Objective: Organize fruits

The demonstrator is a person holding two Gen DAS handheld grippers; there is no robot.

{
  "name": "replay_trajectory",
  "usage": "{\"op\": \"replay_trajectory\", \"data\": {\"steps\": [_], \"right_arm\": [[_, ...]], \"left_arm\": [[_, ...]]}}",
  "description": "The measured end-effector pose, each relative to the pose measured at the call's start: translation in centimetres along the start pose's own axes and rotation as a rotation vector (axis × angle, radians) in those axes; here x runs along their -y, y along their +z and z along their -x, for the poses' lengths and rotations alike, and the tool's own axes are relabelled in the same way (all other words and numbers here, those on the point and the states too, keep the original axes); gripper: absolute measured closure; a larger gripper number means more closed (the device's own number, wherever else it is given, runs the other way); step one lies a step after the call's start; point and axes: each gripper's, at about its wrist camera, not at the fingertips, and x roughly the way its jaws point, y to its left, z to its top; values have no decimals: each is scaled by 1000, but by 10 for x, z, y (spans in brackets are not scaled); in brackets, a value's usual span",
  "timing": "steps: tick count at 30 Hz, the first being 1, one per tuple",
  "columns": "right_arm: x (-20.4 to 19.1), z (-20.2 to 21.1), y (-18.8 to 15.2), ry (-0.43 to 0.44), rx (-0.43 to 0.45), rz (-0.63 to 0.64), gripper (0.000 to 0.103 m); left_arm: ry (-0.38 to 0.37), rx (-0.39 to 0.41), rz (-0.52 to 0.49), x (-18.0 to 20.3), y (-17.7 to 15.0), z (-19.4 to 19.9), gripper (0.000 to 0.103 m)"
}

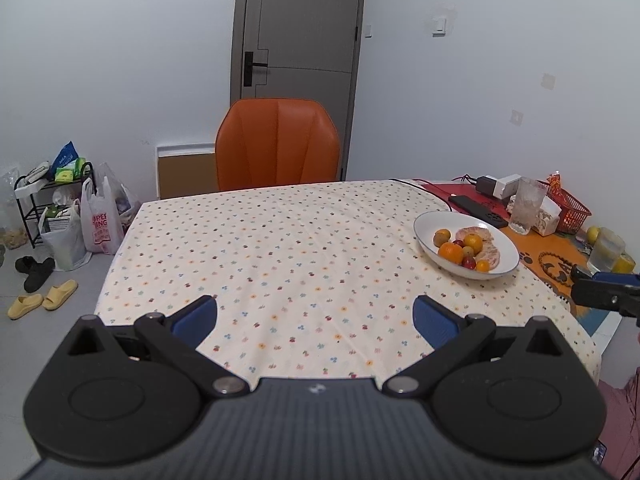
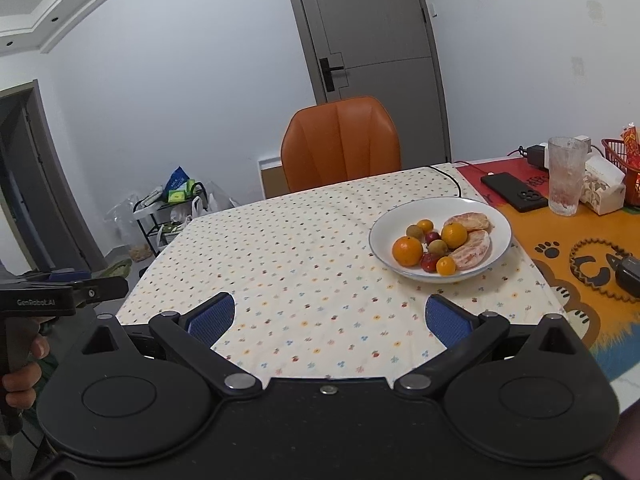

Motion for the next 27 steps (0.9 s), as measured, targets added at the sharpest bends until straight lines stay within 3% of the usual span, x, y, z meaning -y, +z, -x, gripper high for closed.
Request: {"op": "replay_trajectory", "data": {"steps": [7,27], "right_arm": [[-11,10,1,9,49,23,0],[-16,9,-3,15,28,42,0]], "left_arm": [[9,1,-12,0,-7,3,0],[3,1,1,-2,-8,2,0]]}}
